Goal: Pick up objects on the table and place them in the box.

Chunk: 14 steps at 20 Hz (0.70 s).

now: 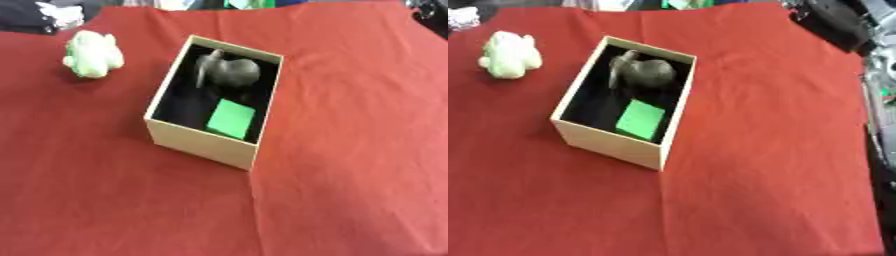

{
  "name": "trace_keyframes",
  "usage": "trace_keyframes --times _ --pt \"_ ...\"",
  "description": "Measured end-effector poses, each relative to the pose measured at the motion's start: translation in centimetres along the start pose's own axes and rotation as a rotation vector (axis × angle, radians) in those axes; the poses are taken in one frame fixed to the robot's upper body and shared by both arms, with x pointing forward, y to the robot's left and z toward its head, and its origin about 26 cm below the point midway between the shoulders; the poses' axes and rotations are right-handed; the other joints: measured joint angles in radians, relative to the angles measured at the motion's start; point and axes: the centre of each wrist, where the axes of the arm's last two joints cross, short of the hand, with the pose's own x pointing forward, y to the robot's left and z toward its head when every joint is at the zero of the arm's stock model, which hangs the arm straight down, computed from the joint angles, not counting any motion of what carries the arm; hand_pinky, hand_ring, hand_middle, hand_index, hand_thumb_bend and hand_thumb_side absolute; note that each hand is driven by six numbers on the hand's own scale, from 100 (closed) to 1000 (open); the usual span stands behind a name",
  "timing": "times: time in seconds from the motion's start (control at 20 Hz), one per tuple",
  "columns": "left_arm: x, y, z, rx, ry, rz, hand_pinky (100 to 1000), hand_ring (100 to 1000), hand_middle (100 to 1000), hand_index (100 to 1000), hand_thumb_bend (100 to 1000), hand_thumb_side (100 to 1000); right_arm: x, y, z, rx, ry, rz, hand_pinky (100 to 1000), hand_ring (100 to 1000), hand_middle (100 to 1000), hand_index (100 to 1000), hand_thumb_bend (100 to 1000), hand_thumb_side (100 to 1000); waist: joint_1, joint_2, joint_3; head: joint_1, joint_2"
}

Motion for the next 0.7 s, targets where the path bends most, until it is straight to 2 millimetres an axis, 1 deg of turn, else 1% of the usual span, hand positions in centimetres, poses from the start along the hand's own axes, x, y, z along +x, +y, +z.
trace_keyframes --times 0.15,0.3,0.4,0.55,0.7 --pt "-0.9 -1.1 -0.8 -0.055 0.05 0.034 727 887 824 875 344 915 0.0 0.0 0.0 -0.001 0.001 -0.001 821 787 619 1000 100 789 -0.003 0.006 -0.002 0.003 -0.005" --pt "-1.3 -2.1 -1.3 -0.106 0.07 0.058 728 895 829 870 351 930 0.0 0.0 0.0 -0.001 0.001 -0.002 821 787 619 1000 100 791 -0.005 0.011 -0.005 0.006 -0.01" --pt "-1.6 -2.4 -1.5 -0.134 0.082 0.064 729 901 834 872 362 921 0.0 0.0 0.0 -0.002 0.002 -0.003 821 787 618 1000 100 793 -0.006 0.015 -0.005 0.009 -0.012" --pt "-1.9 -2.8 -1.8 -0.169 0.102 0.054 729 906 839 871 354 892 0.0 0.0 0.0 -0.001 0.003 -0.006 821 786 618 1000 100 795 -0.007 0.019 -0.007 0.01 -0.018" --pt "-2.1 -3.1 -2.0 -0.197 0.121 0.035 730 908 843 873 364 903 0.1 0.0 -0.1 -0.001 0.001 -0.008 820 786 617 1000 100 796 -0.007 0.025 -0.011 0.012 -0.019"
